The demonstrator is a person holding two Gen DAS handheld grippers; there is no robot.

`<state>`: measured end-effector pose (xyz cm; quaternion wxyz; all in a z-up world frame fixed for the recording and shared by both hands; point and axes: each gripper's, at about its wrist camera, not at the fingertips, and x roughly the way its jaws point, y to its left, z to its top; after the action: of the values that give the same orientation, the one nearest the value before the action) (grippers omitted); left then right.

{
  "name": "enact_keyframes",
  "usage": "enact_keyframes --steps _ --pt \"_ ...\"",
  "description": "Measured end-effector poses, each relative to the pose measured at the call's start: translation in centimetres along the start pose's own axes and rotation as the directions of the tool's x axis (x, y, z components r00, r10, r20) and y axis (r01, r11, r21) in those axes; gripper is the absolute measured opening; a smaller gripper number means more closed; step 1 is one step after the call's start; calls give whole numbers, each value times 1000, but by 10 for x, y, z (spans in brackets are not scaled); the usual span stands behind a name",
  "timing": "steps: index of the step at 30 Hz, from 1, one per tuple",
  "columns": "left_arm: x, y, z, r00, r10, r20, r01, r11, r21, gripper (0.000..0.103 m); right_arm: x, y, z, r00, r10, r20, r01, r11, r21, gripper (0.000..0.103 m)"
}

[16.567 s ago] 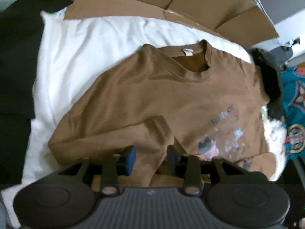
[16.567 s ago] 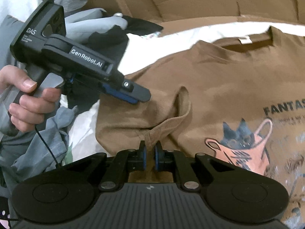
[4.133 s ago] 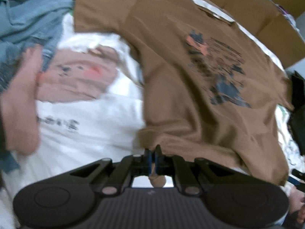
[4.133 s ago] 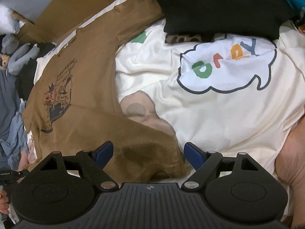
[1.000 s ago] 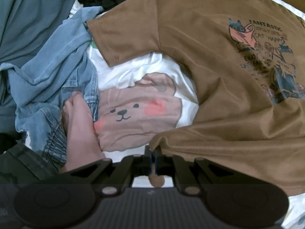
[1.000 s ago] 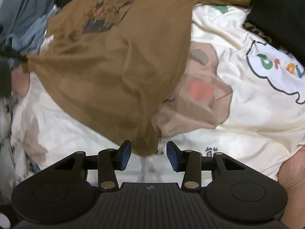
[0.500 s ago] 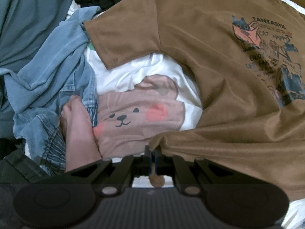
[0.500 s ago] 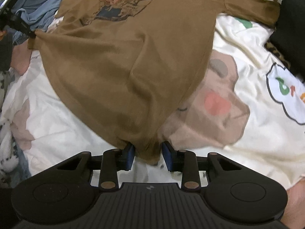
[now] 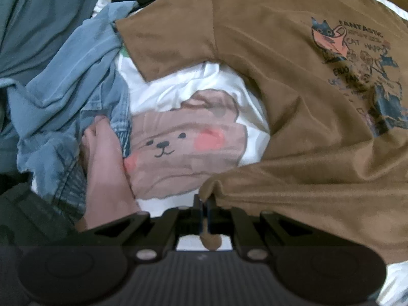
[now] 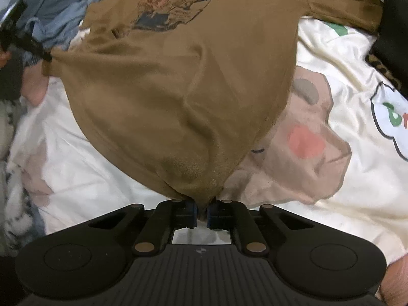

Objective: Fold clothes

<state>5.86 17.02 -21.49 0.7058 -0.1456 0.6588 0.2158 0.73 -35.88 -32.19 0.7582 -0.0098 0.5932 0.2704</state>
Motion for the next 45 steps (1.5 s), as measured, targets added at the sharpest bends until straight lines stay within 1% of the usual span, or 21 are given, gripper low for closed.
enact_keyframes --steps 4,9,12,17,19,21,24,27,32,38,40,43,45 --pt "-19 0 -9 1000 -11 -13 11 1000 4 3 -22 2 6 999 39 -22 -36 993 116 3" --pt "-45 2 -20 998 -48 -32 47 999 -24 3 -62 10 13 994 107 9 -106 961 255 0" --pt "-64 2 -28 997 -76 -31 75 997 -24 3 -82 13 17 992 127 23 -128 949 288 0" --pt "-98 13 -38 990 -140 -10 140 989 -53 3 -108 8 13 992 124 37 -129 920 370 0" --pt "-109 18 -40 988 -154 3 154 986 -58 3 -116 6 13 992 121 42 -128 916 381 0" --pt "-120 20 -41 987 -162 21 163 986 -42 3 -123 1 13 992 115 45 -124 909 397 0" --pt "-124 21 -46 985 -170 -1 170 985 -32 3 -130 -8 14 994 105 38 -112 902 418 0" --pt "-117 25 -53 988 -149 -31 149 989 -1 3 -131 -15 14 996 93 15 -91 899 428 0" --pt "-96 25 -62 992 -98 -83 98 995 3 3 -114 -24 7 995 89 -49 -58 894 443 0" --pt "-49 18 -71 984 -66 -167 73 997 35 3 -76 -33 -7 988 65 -140 7 887 462 0" --pt "-31 13 -77 978 -61 -201 71 996 46 3 -63 -34 -11 984 57 -169 27 888 460 0" --pt "-8 1 -84 978 -29 -206 53 992 112 3 -46 -38 -14 977 48 -207 51 894 445 0" --pt "9 -1 -88 971 -39 -237 62 994 92 3 -34 -42 -15 972 36 -231 71 896 438 0"
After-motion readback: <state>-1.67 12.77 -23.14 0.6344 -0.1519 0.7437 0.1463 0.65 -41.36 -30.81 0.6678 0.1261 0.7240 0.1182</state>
